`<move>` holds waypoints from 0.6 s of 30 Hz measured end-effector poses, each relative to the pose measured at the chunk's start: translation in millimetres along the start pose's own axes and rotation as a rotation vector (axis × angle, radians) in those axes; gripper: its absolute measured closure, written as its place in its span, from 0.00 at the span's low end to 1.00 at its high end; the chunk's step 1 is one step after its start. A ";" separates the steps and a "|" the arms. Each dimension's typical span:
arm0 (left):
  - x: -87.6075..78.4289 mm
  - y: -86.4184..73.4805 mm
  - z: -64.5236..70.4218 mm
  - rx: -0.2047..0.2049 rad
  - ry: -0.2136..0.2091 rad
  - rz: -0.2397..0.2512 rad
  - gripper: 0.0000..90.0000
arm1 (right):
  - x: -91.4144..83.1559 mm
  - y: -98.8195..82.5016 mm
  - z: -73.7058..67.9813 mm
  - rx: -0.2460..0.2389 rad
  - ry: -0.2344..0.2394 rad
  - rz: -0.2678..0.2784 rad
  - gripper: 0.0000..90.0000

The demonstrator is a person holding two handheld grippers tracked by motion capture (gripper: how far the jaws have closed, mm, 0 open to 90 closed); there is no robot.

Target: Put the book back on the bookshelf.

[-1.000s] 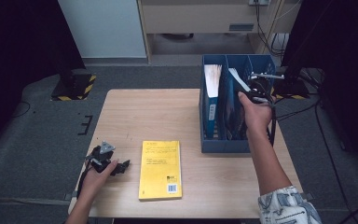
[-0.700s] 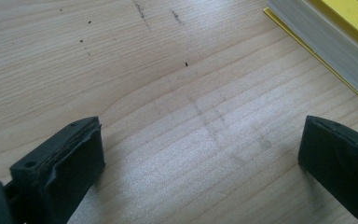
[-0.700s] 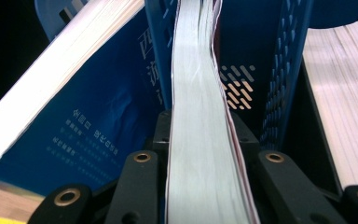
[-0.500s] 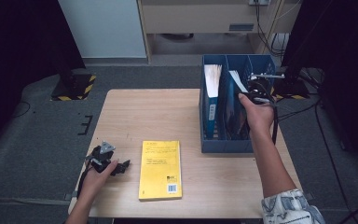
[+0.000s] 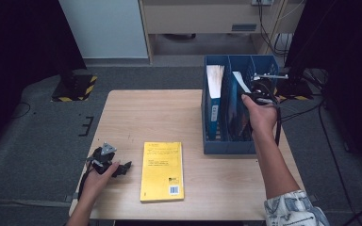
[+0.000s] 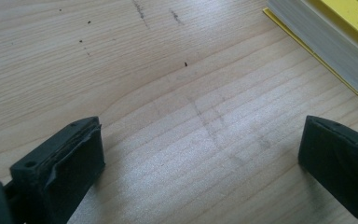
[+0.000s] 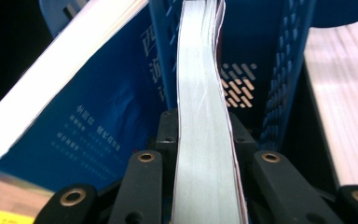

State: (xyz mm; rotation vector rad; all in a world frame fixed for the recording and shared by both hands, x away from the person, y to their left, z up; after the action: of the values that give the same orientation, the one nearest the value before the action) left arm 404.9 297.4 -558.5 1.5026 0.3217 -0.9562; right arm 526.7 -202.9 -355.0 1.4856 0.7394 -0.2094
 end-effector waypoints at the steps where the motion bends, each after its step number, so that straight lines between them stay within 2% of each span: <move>1: 0.0 0.0 0.0 0.000 0.000 0.000 0.00 | 0.7 0.8 0.2 -0.003 -0.015 0.013 0.81; 9: 0.0 0.0 0.0 0.000 0.000 0.000 0.00 | 2.6 8.4 5.3 0.010 -0.053 0.071 0.81; 18: 0.1 0.0 0.0 0.000 0.000 0.000 0.00 | 12.2 8.2 6.4 0.007 -0.073 0.057 0.81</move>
State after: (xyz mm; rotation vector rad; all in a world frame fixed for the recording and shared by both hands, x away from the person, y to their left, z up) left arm 404.9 297.3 -558.5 1.5028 0.3214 -0.9569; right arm 542.8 -204.2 -355.6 1.4962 0.6375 -0.2223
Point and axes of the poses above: each handheld gripper's, and its own axes: x roughly forward along the jaws, y roughly out of its top, z roughly to its right, the point moved 3 cm from there along x, roughly forward along the jaws, and after that the axes turned 9 degrees about -x, right-handed, at the moved point
